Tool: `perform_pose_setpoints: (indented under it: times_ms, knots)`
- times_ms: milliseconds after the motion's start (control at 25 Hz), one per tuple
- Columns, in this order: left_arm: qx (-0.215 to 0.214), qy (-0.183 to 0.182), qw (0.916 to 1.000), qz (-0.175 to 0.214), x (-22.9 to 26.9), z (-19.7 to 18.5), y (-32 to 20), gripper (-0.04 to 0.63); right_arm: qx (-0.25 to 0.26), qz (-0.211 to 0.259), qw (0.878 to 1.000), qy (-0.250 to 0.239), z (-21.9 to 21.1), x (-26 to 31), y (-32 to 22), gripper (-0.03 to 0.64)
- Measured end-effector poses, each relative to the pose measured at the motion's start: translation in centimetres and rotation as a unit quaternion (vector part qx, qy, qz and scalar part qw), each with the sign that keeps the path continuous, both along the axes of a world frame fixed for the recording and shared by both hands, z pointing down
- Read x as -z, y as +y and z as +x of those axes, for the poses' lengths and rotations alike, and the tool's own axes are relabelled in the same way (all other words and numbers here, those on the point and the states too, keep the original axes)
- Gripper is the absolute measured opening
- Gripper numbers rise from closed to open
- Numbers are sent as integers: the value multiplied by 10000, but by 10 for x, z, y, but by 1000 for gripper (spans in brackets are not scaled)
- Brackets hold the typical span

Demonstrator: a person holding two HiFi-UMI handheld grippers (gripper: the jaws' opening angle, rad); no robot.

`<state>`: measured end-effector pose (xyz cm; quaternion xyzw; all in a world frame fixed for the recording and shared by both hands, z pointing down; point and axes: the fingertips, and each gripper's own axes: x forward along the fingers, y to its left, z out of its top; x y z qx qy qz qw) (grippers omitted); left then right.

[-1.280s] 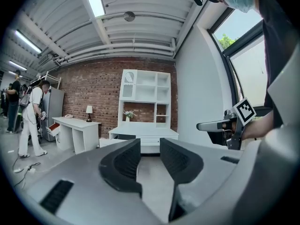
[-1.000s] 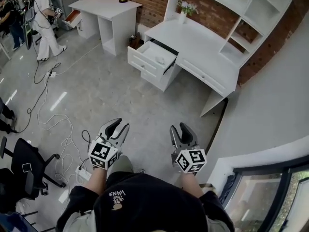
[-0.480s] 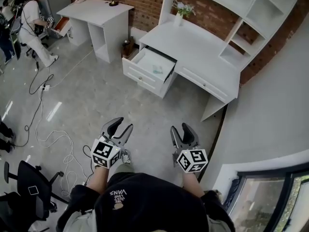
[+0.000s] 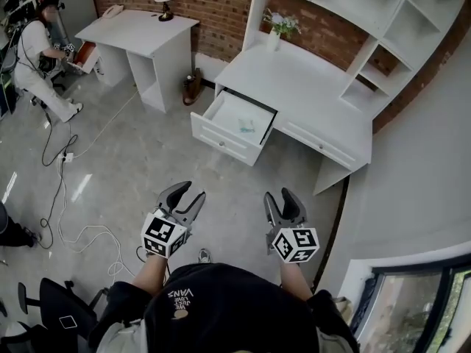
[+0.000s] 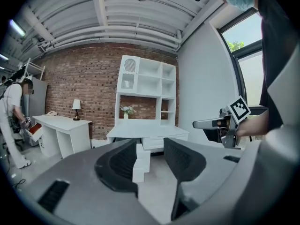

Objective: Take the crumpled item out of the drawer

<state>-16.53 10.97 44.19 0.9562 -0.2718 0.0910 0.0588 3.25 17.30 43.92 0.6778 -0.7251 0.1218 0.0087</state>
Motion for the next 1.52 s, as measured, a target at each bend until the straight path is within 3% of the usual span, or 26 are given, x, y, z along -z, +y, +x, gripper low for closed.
perform_pose_setpoints:
  times_ms: [480, 720, 1040, 1520]
  knots:
    - [24, -108, 9999, -115, -19, 13, -74, 161, -69, -139, 9999, -31, 22, -19, -72, 195]
    - [377, -133, 9991, -145, -25, 43, -114, 161, 230, -132, 9996, -36, 58, -25, -127, 195]
    - [841, -53, 9964, -64, -16, 114, -177, 161, 751, -218, 9969, 64, 125, -29, -204, 195]
    - [1368, -54, 9904, -184, -26, 183, -218, 161, 1506, -470, 9867, 384, 183, -52, -280, 195]
